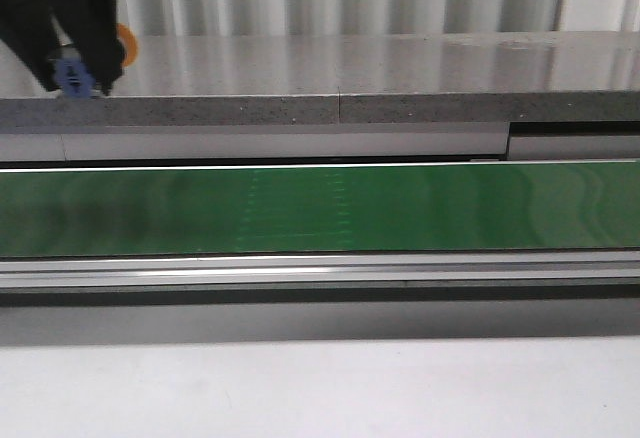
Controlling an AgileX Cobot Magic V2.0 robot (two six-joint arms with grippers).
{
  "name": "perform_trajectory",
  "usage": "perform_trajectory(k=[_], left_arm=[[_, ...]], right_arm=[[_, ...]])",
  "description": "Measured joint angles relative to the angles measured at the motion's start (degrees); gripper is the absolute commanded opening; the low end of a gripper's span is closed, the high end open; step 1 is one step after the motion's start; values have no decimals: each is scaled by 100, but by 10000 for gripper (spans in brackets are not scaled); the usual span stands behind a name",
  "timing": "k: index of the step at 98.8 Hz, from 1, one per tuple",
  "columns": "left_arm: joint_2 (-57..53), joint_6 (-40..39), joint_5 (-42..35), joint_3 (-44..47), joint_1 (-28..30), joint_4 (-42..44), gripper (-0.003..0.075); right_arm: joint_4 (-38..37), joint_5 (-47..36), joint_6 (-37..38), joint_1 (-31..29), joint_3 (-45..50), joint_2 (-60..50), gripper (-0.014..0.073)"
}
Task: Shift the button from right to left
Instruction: 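Grasp the yellow button off the belt with the left gripper and lift, then carry the button over the blue tray and lower it in with the left gripper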
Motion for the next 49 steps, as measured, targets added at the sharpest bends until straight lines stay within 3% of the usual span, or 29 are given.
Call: perform_trajectory(k=[27, 49], left_arm=[[0, 1181, 262, 0, 1359, 81, 50], [13, 1496, 274, 19, 2336, 354, 50]], right_arm=[[0, 0, 11, 0, 0, 0, -65], [0, 0, 11, 0, 0, 0, -65]])
